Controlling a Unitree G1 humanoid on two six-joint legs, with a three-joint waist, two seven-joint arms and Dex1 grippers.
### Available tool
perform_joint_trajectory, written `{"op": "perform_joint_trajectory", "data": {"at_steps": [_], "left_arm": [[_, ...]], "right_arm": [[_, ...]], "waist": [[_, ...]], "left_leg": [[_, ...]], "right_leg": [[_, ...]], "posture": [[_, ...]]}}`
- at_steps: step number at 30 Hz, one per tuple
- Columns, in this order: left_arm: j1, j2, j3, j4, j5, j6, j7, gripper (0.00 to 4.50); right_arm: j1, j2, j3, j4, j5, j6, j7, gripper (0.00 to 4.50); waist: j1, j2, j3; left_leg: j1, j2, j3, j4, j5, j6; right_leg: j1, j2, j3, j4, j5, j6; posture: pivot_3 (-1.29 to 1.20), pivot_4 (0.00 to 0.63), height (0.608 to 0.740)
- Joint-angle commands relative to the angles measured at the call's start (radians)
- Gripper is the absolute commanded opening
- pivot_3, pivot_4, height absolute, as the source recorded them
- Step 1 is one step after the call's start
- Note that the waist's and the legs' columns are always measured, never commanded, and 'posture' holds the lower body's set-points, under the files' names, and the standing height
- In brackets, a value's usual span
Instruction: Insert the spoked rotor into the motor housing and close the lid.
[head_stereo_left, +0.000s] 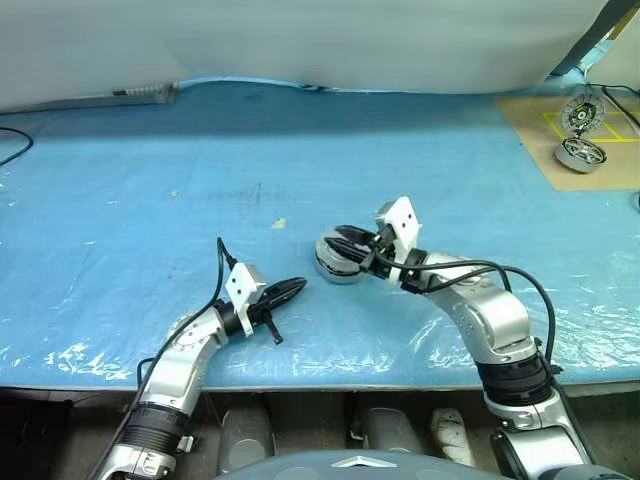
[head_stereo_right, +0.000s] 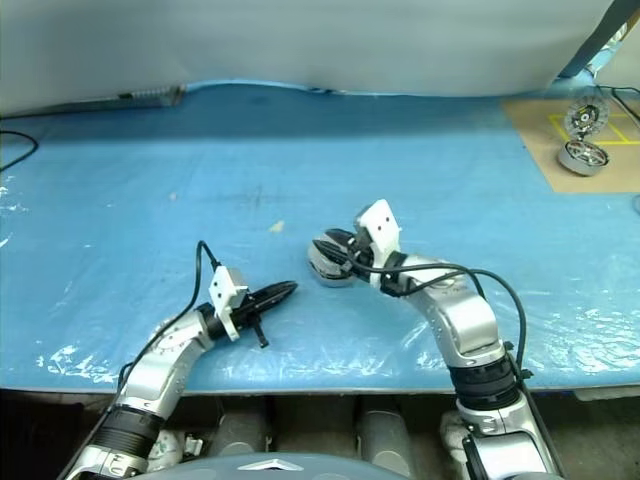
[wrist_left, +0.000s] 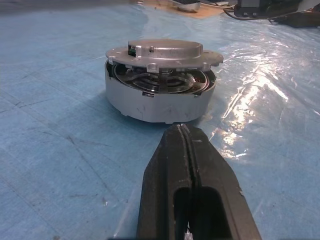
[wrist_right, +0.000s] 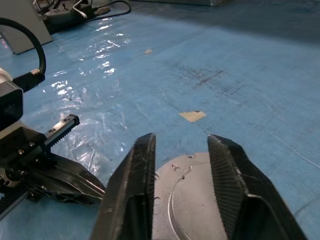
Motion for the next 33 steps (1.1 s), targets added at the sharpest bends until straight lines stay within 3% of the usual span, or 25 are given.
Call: {"op": "perform_joint_trajectory", "data": {"at_steps": [1,6,20,23,26,33], "left_arm": [[-0.005,-0.005,-0.005,-0.015,-0.003,-0.020,0.003,0.00],[-0.006,-0.001,-0.003,-0.013,-0.003,-0.019,0.000,0.00],[-0.005,0.004,-0.002,-0.017,0.001,-0.017,0.004,0.00],[-0.002,0.004,-0.001,-0.017,0.002,-0.017,0.005,0.00],[0.000,0.004,-0.001,-0.018,0.003,-0.015,0.007,0.00],[0.005,0.001,-0.004,-0.021,0.003,-0.012,0.009,0.00]], "right_arm": [[-0.016,-0.020,0.001,0.029,-0.008,-0.048,0.027,2.74],[-0.029,-0.036,0.020,0.112,-0.039,-0.112,0.053,4.46],[-0.024,-0.023,0.074,0.232,-0.169,-0.273,0.041,4.46],[-0.013,-0.018,0.078,0.225,-0.177,-0.281,0.035,3.87],[0.000,-0.015,0.084,0.214,-0.184,-0.283,0.028,2.95],[0.021,-0.008,0.092,0.177,-0.195,-0.264,0.010,2.95]], "waist": [[0.000,0.000,0.000],[-0.001,0.000,0.000],[0.000,0.000,0.000],[0.000,0.000,0.000],[0.000,0.000,0.000],[0.000,0.000,0.000]], "left_leg": [[0.000,0.000,0.000,0.000,0.000,0.000],[0.000,0.000,0.000,0.000,0.000,0.000],[0.000,0.000,0.000,0.001,0.000,0.000],[0.000,0.000,0.000,0.001,0.000,0.000],[0.000,0.000,0.000,0.001,0.000,0.000],[0.000,0.000,0.000,0.001,0.000,0.000]], "right_leg": [[0.000,0.000,0.000,0.000,0.000,0.000],[0.000,0.000,0.000,0.000,0.000,0.000],[0.000,0.000,0.000,0.001,0.000,0.000],[0.000,0.000,0.000,0.001,0.000,0.000],[0.000,0.000,0.000,0.001,0.000,0.000],[0.001,0.000,0.000,0.001,0.000,0.000]], "posture": [[0.00,0.150,0.740],[0.00,0.150,0.740],[0.00,0.150,0.740],[0.00,0.150,0.740],[0.00,0.150,0.740],[0.00,0.150,0.740]]}}
